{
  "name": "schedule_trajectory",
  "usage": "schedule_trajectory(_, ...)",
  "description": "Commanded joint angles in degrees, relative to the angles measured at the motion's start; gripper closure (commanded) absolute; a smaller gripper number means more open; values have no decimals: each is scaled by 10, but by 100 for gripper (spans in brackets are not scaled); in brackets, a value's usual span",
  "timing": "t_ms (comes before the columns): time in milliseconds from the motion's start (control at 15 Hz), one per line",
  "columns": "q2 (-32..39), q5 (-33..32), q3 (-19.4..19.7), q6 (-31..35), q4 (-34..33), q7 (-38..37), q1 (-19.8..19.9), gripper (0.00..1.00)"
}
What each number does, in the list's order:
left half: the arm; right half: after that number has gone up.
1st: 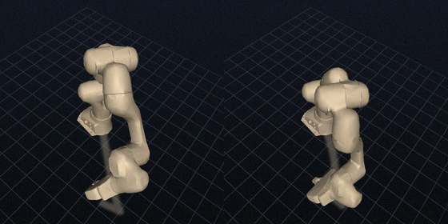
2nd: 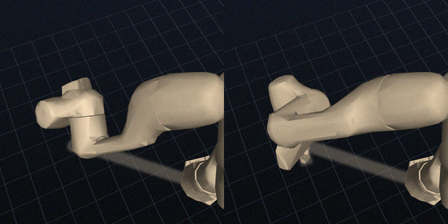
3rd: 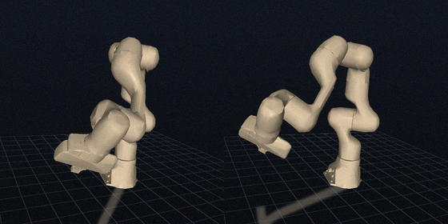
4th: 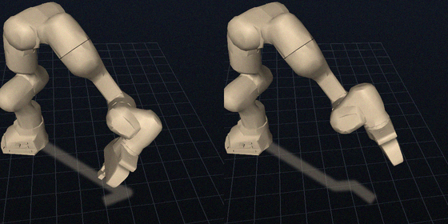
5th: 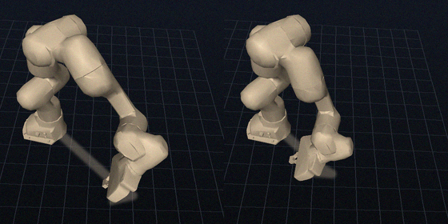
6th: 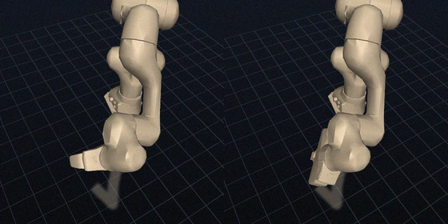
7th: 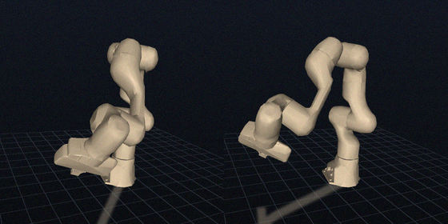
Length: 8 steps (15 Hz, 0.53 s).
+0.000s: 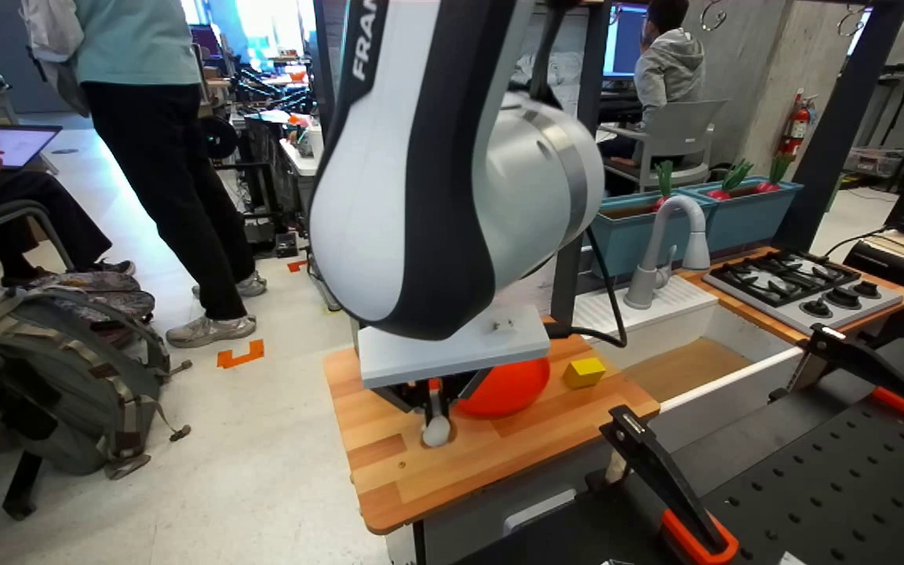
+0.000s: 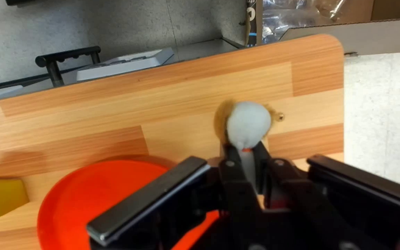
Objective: Put the doll on the orange plate
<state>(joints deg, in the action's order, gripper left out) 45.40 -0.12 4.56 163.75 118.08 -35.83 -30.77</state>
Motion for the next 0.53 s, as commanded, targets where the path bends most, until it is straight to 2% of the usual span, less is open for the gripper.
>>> schedule_trajectory(0, -71, -4, 35, 31, 67, 3, -9, 97)
schedule_trajectory(200, -87, 1, 39, 14, 63, 22, 26, 97)
schedule_trajectory(467, -63, 15, 36, 7, 26, 30, 74, 97)
